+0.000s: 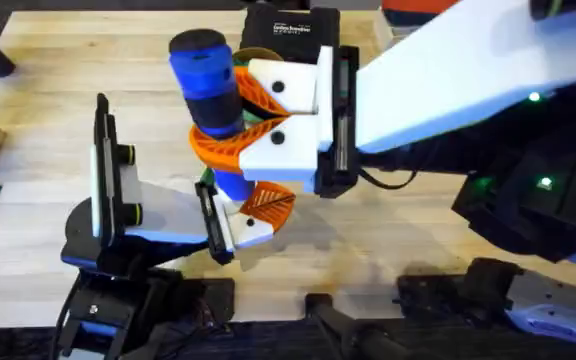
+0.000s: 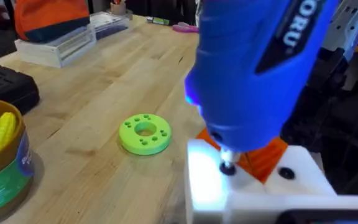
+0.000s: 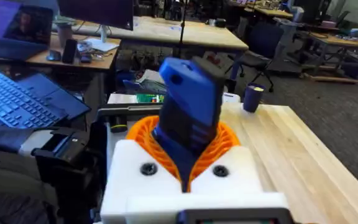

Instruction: Pick up the gripper from the table and insert it into the empty holder that is missing its gripper. Then pick up a screw, insert it into the mounting hole, and use the screwdriver to tighten it. Finally, clean up the table by picking up the vegetable and placing it into the bucket.

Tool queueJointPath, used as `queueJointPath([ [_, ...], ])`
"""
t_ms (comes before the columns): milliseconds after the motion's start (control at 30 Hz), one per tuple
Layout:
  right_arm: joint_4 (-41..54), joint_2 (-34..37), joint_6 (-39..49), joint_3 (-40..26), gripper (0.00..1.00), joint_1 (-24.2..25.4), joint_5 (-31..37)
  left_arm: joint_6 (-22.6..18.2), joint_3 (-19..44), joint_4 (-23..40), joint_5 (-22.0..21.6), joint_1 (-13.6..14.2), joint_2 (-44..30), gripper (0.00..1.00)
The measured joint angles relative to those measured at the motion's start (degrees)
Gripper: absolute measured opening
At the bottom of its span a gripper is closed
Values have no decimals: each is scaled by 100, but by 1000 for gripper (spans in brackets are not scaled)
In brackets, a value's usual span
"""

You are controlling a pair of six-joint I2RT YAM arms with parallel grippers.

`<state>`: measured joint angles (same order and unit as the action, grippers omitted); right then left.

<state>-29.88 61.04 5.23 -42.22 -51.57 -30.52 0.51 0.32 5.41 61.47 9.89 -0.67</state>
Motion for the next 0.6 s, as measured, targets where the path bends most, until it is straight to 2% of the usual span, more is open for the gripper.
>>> queueJointPath([
  [200,-140,14,13,4,30,0,-1,0,0,0,0,0,0,4],
  [433,-1367,42,-55,28,30,0,-2,0,0,0,-2,0,-2,4],
  [600,-1080,42,53,28,30,169,-37,0,0,0,-2,0,0,4],
])
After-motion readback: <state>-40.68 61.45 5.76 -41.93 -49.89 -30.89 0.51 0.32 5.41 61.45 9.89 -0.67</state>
